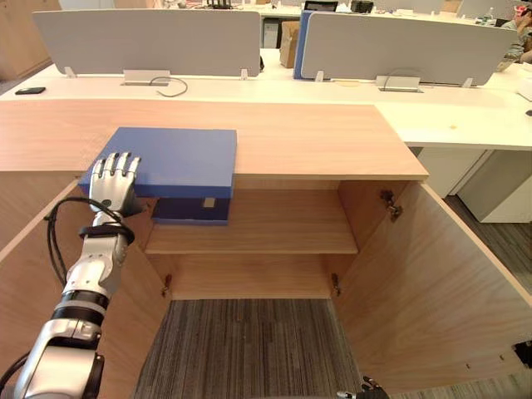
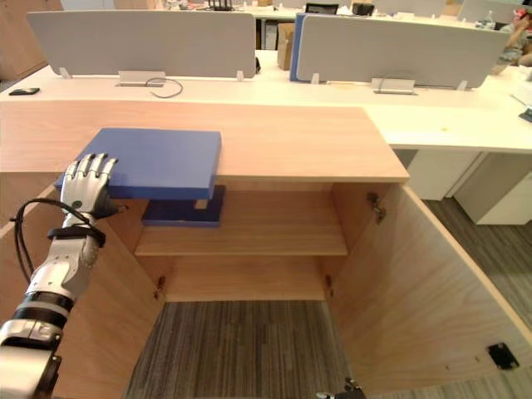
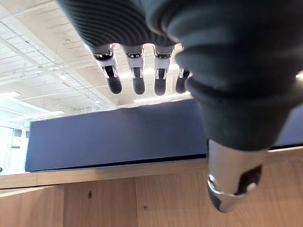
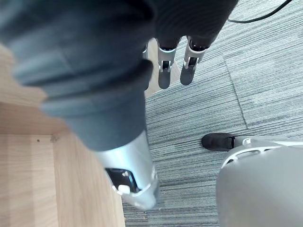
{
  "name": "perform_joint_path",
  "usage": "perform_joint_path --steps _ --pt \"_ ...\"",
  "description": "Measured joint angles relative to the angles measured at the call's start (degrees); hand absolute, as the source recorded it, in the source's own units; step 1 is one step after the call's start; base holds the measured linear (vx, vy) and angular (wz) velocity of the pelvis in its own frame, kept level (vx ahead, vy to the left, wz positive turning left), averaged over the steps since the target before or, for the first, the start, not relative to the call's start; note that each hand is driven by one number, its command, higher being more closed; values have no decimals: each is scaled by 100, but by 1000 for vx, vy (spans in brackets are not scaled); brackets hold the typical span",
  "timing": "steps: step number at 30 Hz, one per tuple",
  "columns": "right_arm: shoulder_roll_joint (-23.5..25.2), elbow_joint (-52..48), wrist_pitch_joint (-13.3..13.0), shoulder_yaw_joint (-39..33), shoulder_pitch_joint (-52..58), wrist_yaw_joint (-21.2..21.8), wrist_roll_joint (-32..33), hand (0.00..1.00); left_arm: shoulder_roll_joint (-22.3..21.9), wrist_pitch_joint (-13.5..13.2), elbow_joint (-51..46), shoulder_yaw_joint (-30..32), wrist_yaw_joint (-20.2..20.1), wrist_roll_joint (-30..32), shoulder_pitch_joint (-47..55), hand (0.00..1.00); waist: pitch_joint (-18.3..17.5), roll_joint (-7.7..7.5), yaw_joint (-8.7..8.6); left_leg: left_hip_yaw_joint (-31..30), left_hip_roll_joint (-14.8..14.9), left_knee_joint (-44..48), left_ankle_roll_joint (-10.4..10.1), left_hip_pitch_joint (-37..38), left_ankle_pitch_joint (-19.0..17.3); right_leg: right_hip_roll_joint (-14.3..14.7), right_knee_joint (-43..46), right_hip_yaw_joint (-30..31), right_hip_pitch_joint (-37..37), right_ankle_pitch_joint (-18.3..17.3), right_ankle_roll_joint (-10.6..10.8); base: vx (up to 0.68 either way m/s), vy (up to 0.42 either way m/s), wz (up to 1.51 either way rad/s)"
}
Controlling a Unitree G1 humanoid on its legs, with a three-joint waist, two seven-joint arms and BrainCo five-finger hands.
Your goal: Walk over to the cabinet, pick up the folder, carry it to the office cabinet, place the folder inside the office cabinet, then close the office cabinet door
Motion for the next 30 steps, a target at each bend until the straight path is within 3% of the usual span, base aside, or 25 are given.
perform_joint_path --steps 5,6,19,30 --pt "-1 4 -8 0 1 0 3 0 2 -5 431 -199 -63 -4 -248 0 37 36 -69 60 7 -1 -4 62 -6 3 -4 42 4 20 3 -46 -7 -8" --pt "-1 4 -8 1 2 0 13 0 2 -9 530 -239 -65 -5 -301 100 41 40 -93 63 10 -1 -5 64 -7 5 -15 46 2 20 3 -47 -9 -2" --pt "-21 67 -67 -1 -50 -5 99 0 225 -9 1788 -936 4 252 -1577 100 118 80 -307 251 29 12 -22 132 -45 36 -2 212 15 50 13 -13 -10 -7" --pt "-133 194 -84 6 -96 -9 117 0 224 10 2192 -1189 43 268 -1927 100 172 86 -379 284 34 13 -25 178 -55 39 -27 240 24 52 16 -28 -7 -1"
